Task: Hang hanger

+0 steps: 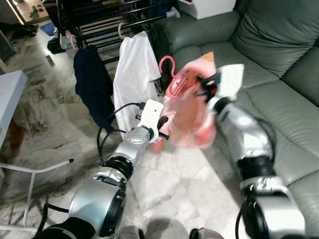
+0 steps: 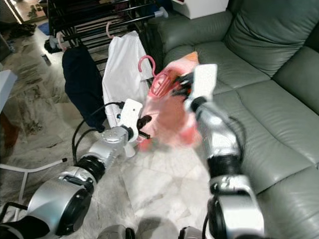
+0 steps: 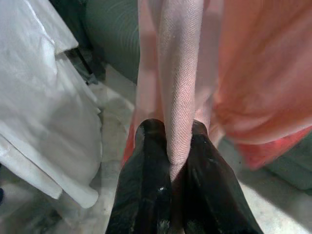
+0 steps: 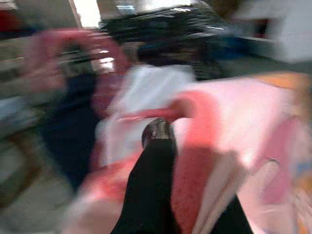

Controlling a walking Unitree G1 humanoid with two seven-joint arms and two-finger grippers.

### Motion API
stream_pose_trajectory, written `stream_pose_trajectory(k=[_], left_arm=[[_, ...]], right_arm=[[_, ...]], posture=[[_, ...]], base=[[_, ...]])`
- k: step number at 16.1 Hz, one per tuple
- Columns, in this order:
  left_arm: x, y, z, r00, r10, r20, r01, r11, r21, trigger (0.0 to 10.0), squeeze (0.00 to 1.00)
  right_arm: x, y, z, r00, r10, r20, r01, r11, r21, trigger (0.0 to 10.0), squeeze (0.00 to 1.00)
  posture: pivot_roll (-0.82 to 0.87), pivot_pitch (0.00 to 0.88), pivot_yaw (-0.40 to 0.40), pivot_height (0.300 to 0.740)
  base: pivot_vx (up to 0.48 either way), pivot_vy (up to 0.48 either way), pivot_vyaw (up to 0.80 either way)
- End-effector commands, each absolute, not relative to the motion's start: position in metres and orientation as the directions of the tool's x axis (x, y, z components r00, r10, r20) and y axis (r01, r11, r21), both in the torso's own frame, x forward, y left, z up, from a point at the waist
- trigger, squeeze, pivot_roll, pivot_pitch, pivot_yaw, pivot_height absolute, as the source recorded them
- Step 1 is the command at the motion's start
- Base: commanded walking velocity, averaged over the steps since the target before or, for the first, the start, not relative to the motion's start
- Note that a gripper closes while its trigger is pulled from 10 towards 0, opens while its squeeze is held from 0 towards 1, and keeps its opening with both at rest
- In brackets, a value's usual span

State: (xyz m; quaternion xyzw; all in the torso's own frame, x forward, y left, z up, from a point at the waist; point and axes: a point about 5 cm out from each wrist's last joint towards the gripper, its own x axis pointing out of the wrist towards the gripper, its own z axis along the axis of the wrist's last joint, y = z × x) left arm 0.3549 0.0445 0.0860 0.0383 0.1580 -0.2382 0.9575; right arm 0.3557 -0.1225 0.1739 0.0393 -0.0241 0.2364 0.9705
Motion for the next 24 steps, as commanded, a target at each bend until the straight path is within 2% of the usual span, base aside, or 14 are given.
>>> stream_pose_trajectory(k=[1, 3, 4, 5, 7, 8, 9, 10, 13, 15, 17, 18, 20, 24], left_arm=[[0.355, 0.050, 0.083, 0.844, -0.411, -0.345, 0.428, 0.903, -0.028, 0.0, 0.00], [0.355, 0.050, 0.082, 0.844, -0.411, -0.346, 0.430, 0.903, -0.024, 0.0, 0.00], [0.354, 0.049, 0.081, 0.841, -0.415, -0.347, 0.434, 0.900, -0.024, 0.0, 0.00], [0.354, 0.050, 0.081, 0.842, -0.413, -0.348, 0.433, 0.901, -0.023, 0.0, 0.00], [0.357, 0.054, 0.083, 0.847, -0.403, -0.348, 0.422, 0.906, -0.022, 0.0, 0.00], [0.359, 0.057, 0.085, 0.852, -0.394, -0.345, 0.412, 0.911, -0.022, 0.0, 0.00], [0.361, 0.061, 0.087, 0.857, -0.387, -0.340, 0.405, 0.914, -0.018, 0.0, 0.00], [0.363, 0.065, 0.089, 0.862, -0.381, -0.333, 0.401, 0.916, -0.012, 0.0, 0.00], [0.372, 0.081, 0.102, 0.874, -0.383, -0.297, 0.410, 0.912, 0.030, 0.0, 0.00], [0.376, 0.087, 0.110, 0.878, -0.393, -0.274, 0.424, 0.904, 0.062, 0.0, 0.00], [0.379, 0.091, 0.116, 0.879, -0.399, -0.261, 0.436, 0.895, 0.099, 0.0, 0.00], [0.380, 0.095, 0.121, 0.864, -0.438, -0.250, 0.479, 0.867, 0.137, 0.0, 0.00], [0.376, 0.096, 0.118, 0.806, -0.527, -0.271, 0.580, 0.794, 0.182, 0.0, 0.00], [0.359, 0.112, 0.106, 0.621, -0.686, -0.380, 0.784, 0.542, 0.302, 0.0, 0.00]], right_arm=[[0.344, -0.101, 0.179, 0.803, 0.588, 0.093, -0.594, 0.802, 0.055, 0.0, 0.00], [0.328, -0.089, 0.174, 0.710, 0.700, 0.079, -0.704, 0.707, 0.063, 0.0, 0.00], [0.301, -0.078, 0.165, 0.550, 0.834, 0.034, -0.834, 0.547, 0.073, 0.0, 0.00], [0.285, -0.075, 0.156, 0.457, 0.889, -0.024, -0.886, 0.457, 0.075, 0.0, 0.00], [0.271, -0.081, 0.135, 0.404, 0.899, -0.168, -0.910, 0.415, 0.031, 0.0, 0.00], [0.268, -0.091, 0.123, 0.434, 0.867, -0.246, -0.896, 0.444, -0.014, 1.1, 0.00], [0.269, -0.106, 0.111, 0.515, 0.796, -0.317, -0.853, 0.513, -0.098, 10.0, 0.00], [0.275, -0.126, 0.103, 0.629, 0.693, -0.352, -0.770, 0.615, -0.167, 10.0, 1.00], [0.271, -0.180, 0.100, 0.820, 0.467, -0.330, -0.568, 0.733, -0.373, 10.0, 1.00], [0.271, -0.191, 0.110, 0.874, 0.420, -0.245, -0.486, 0.738, -0.468, 10.0, 1.00], [0.269, -0.193, 0.117, 0.882, 0.427, -0.200, -0.469, 0.761, -0.448, 10.0, 1.00], [0.247, -0.176, 0.105, 0.737, 0.608, -0.294, -0.675, 0.675, -0.298, 10.0, 1.00], [0.219, -0.168, 0.101, 0.546, 0.751, -0.371, -0.836, 0.517, -0.184, 10.0, 1.00], [0.231, -0.207, 0.145, 0.497, 0.734, -0.463, -0.867, 0.448, -0.219, 10.0, 1.00]], posture=[[-0.10, 0.012, 0.082, 0.740], [-0.10, 0.013, 0.083, 0.740], [-0.10, 0.013, 0.083, 0.740], [-0.10, 0.012, 0.084, 0.740], [-0.09, 0.009, 0.081, 0.740], [-0.09, 0.009, 0.081, 0.740], [-0.09, 0.008, 0.078, 0.740], [-0.09, 0.010, 0.076, 0.740], [-0.10, 0.020, 0.074, 0.740], [-0.10, 0.019, 0.083, 0.740], [-0.10, 0.020, 0.090, 0.740], [-0.10, 0.021, 0.094, 0.740], [-0.10, 0.021, 0.094, 0.740], [-0.11, 0.035, 0.095, 0.740]], base=[[0.000, 0.000, 0.00], [0.000, 0.000, 0.00], [0.000, 0.000, 0.00], [0.000, 0.000, 0.00], [0.000, 0.000, 0.00], [0.000, 0.000, 0.00], [0.000, 0.000, 0.00], [0.000, 0.000, 0.00], [0.000, 0.000, 0.00], [0.000, 0.000, 0.00], [0.000, 0.000, 0.00], [0.000, 0.000, 0.00], [0.000, 0.000, 0.00], [0.000, 0.000, 0.00]])
